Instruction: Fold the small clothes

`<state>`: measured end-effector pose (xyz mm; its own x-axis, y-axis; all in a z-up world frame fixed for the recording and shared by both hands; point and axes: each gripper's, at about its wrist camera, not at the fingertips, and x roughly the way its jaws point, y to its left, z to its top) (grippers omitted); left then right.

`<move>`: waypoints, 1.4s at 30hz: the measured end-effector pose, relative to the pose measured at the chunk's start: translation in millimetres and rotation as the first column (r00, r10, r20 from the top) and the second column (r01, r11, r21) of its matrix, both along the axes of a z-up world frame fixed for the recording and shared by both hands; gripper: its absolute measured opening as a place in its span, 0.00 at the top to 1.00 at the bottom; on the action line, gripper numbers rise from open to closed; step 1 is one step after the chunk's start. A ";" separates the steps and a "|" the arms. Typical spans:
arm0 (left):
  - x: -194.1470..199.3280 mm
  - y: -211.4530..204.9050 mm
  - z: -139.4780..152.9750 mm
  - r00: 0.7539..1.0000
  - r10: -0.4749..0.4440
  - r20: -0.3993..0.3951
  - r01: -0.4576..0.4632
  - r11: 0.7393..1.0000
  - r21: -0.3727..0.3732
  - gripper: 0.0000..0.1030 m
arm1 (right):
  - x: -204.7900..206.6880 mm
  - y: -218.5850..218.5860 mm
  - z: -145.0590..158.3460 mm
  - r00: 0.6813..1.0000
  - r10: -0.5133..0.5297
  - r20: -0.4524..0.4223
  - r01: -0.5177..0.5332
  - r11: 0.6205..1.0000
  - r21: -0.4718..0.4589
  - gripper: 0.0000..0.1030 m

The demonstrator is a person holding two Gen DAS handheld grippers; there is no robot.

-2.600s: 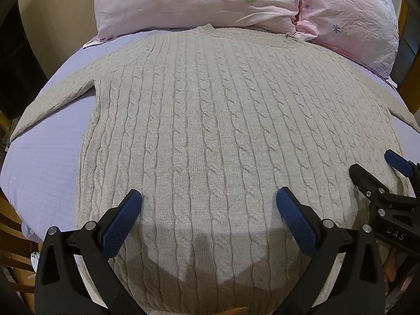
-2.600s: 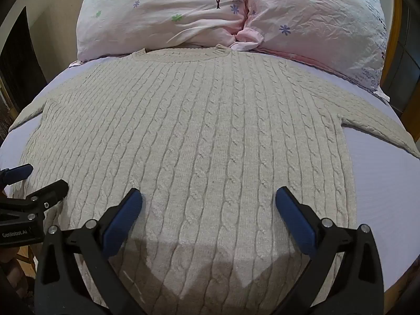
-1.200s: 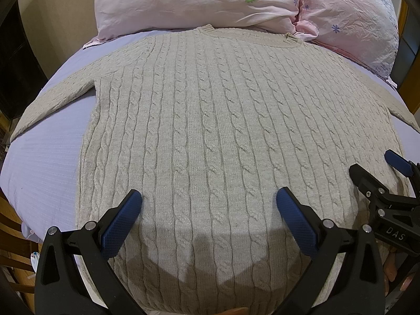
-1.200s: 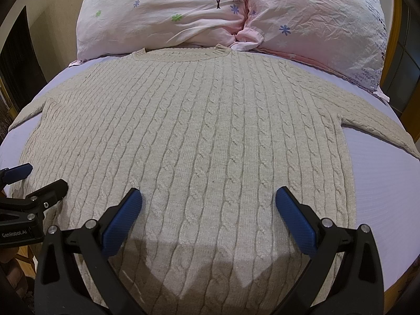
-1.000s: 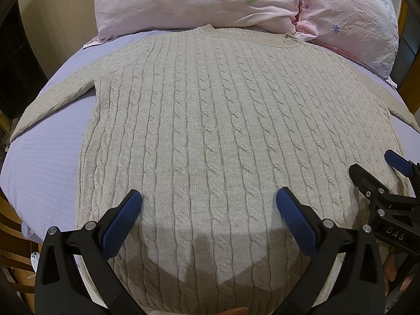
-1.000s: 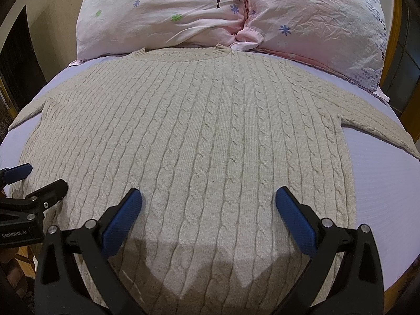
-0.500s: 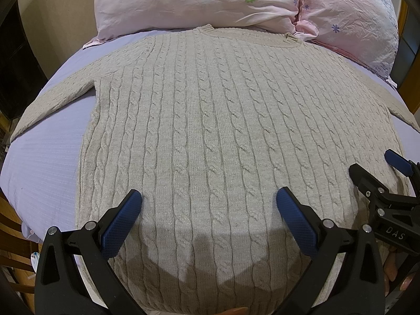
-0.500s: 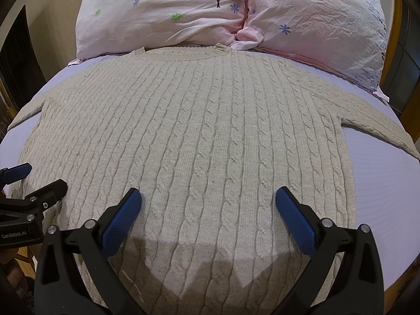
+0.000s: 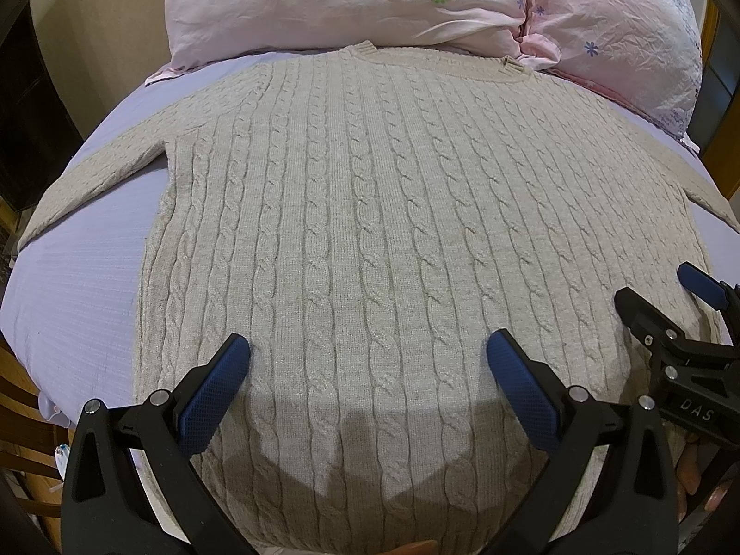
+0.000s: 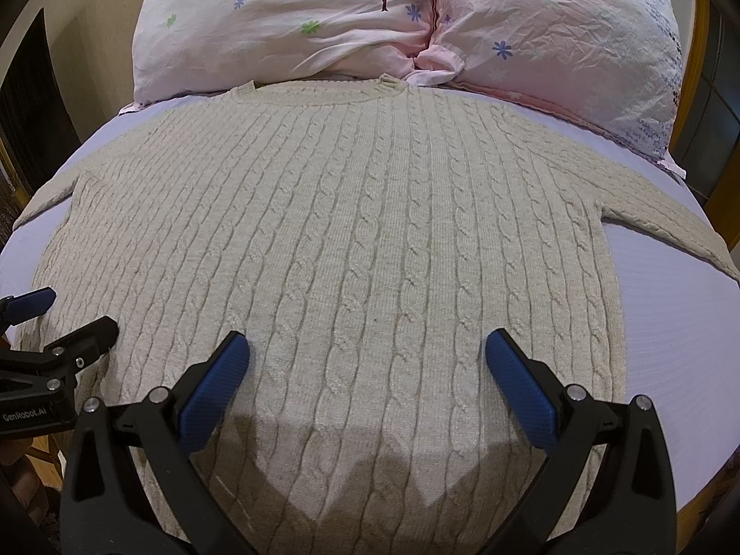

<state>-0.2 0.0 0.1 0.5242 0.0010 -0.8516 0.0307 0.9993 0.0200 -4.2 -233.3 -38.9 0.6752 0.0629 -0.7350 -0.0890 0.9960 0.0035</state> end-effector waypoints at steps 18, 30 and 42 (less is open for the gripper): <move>-0.8 1.4 2.3 1.000 -0.007 -0.013 0.007 1.000 0.002 0.01 | 4.7 -3.3 0.6 0.999 0.029 -0.017 -0.029 1.000 0.002 0.02; -3.9 12.2 12.6 0.992 -0.050 0.115 0.059 0.995 -0.075 0.01 | -6.3 -342.8 36.0 0.721 -0.690 -0.065 0.629 0.612 0.480 0.23; 7.4 78.4 32.6 0.942 0.059 0.331 0.063 0.936 -0.345 0.01 | 5.7 -465.4 -7.9 0.579 -0.768 -0.275 0.679 0.267 0.684 0.64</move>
